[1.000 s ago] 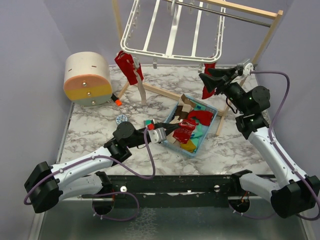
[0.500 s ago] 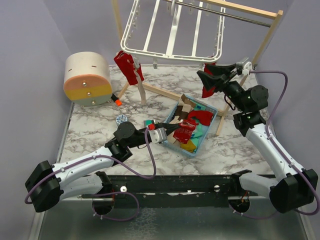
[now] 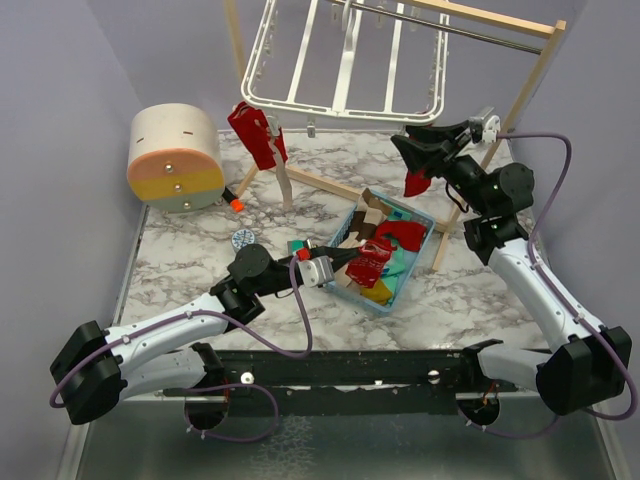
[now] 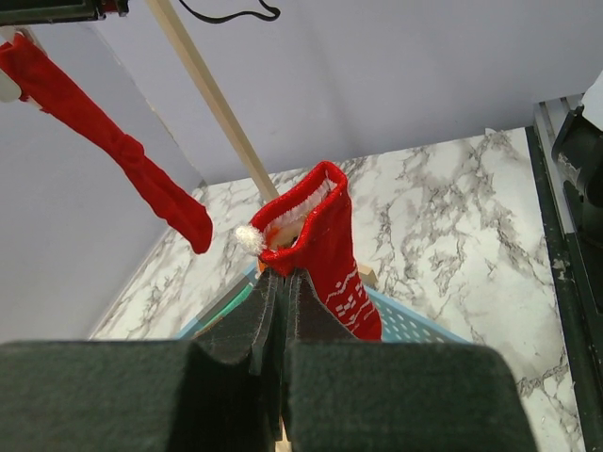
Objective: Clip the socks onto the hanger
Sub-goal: Open the clamp at the hanger.
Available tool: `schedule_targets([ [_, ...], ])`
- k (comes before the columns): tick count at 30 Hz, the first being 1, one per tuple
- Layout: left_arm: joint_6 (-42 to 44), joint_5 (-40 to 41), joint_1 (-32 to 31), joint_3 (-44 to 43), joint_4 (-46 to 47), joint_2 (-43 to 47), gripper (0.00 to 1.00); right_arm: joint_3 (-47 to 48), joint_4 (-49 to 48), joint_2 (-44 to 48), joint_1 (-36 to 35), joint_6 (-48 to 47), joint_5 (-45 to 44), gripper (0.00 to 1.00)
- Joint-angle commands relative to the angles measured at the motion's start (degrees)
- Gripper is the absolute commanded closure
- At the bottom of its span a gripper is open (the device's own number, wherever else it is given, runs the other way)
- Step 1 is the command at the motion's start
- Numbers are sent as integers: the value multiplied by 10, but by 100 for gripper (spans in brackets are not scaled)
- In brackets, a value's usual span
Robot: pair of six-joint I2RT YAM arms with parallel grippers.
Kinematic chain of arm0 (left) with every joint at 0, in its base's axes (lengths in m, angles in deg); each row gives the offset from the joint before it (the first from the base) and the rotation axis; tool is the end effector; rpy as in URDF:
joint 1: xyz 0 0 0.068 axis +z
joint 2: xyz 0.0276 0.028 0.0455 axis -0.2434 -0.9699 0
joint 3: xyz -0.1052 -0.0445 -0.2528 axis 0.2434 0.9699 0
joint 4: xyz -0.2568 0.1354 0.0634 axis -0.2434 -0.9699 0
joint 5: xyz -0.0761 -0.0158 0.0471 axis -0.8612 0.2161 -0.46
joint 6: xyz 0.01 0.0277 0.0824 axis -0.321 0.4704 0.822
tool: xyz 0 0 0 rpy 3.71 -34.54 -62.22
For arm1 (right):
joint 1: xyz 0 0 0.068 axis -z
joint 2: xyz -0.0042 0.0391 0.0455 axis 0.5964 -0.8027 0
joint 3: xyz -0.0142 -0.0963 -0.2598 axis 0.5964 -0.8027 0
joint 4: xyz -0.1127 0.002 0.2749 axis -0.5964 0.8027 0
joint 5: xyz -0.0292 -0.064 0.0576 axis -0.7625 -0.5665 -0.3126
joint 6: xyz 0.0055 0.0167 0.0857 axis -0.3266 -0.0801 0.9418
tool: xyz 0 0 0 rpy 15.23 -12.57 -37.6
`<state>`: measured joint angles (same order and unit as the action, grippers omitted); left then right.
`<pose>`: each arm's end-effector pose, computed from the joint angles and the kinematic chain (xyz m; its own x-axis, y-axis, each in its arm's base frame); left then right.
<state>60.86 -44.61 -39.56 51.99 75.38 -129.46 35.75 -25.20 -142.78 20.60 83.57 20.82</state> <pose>0.1576 -0.2639 0.3026 0.4300 -0.0671 -0.9003 0.8729 0.2857 0.3956 0.3109 0.1274 0.4301 0.2793 0.2745 -0.9201 -0.7271 0.6863 -0.0159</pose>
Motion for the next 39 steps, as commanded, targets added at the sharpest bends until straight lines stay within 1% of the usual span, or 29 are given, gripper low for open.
schedule_targets([
  [1,-4,5,-2,7,18,4,100,25,-7,-6,3,7,16,59],
  [5,-6,4,-2,5,19,4,100,29,1,-6,3,5,16,65],
  [8,-6,5,-2,7,20,4,100,30,6,-7,3,5,16,65],
  [9,-5,5,-2,7,20,4,100,30,7,-7,3,5,15,63],
  [12,-5,5,-2,7,20,5,100,33,11,-7,3,5,17,52],
  [14,-6,4,-2,7,21,5,100,33,11,-8,3,7,18,47],
  [17,-7,4,-2,7,21,4,100,32,13,-7,3,7,17,43],
  [19,-6,3,-2,7,21,5,100,33,17,-8,2,7,16,43],
  [22,-7,3,-2,8,22,5,100,39,24,-11,3,5,16,46],
  [28,-10,2,-2,8,23,5,100,50,33,-19,3,7,20,59],
  [31,-9,3,-3,8,23,5,100,53,34,-22,2,7,22,63],
  [34,-9,4,-2,9,23,4,100,55,33,-24,3,11,25,64],
  [35,-8,4,-2,9,23,5,100,55,33,-24,3,11,27,63],
  [38,-9,4,-2,10,24,5,100,53,33,-22,3,13,28,49],
  [39,-9,3,-2,10,24,6,100,50,31,-21,3,13,28,47],
])
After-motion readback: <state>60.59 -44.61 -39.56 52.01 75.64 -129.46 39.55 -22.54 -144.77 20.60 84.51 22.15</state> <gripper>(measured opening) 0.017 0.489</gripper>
